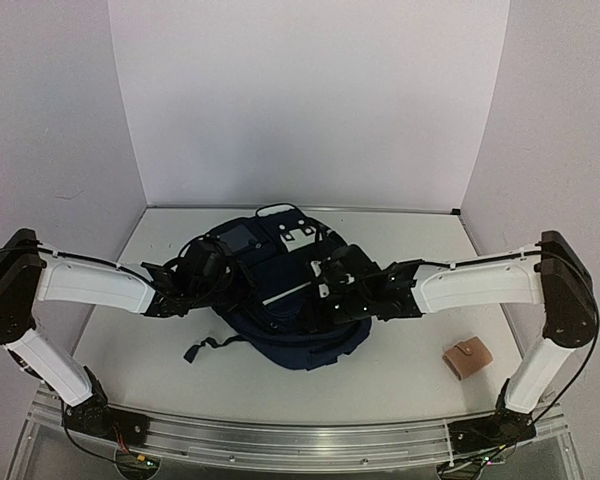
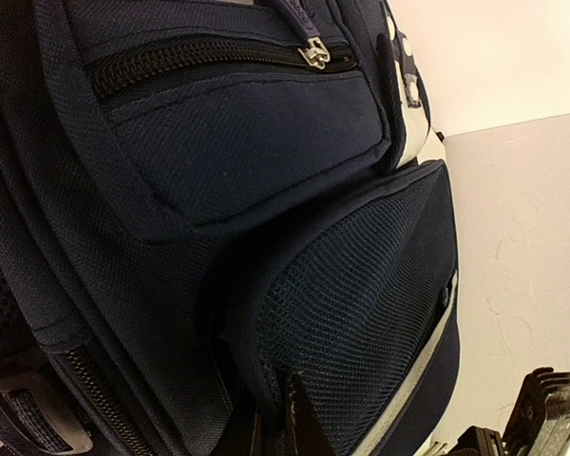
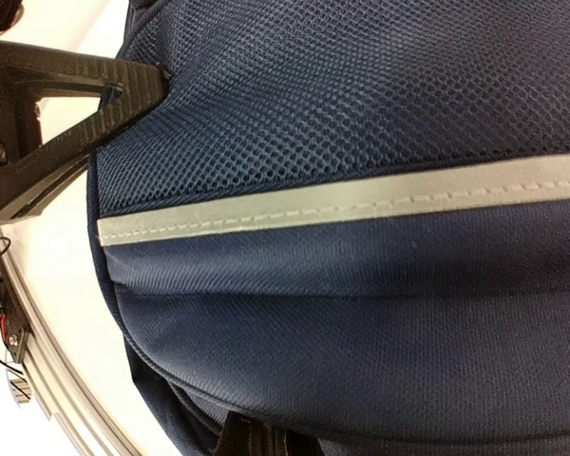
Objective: Pack the student bag
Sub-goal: Unzip the student bag at the center of the board.
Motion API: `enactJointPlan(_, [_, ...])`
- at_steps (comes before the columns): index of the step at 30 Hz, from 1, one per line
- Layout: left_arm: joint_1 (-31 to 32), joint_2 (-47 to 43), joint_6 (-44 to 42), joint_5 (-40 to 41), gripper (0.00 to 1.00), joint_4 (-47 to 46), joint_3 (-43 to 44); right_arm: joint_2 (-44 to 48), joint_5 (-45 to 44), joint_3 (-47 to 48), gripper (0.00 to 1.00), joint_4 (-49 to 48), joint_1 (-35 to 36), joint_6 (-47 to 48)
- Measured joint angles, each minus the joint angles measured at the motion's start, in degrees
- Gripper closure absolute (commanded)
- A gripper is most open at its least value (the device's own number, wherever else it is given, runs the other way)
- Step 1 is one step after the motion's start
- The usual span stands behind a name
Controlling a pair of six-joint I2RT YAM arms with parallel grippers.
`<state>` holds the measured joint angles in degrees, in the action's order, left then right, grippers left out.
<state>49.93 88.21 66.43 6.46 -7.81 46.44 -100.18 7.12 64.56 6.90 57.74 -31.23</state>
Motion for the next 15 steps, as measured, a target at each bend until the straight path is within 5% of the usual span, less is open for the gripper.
enactJointPlan(15, [0.66,1.56,1.44,1.59,1.0,-1.25,0.84,-6.14,-8.04,5.44,1.0,-2.94,8.08,-6.05])
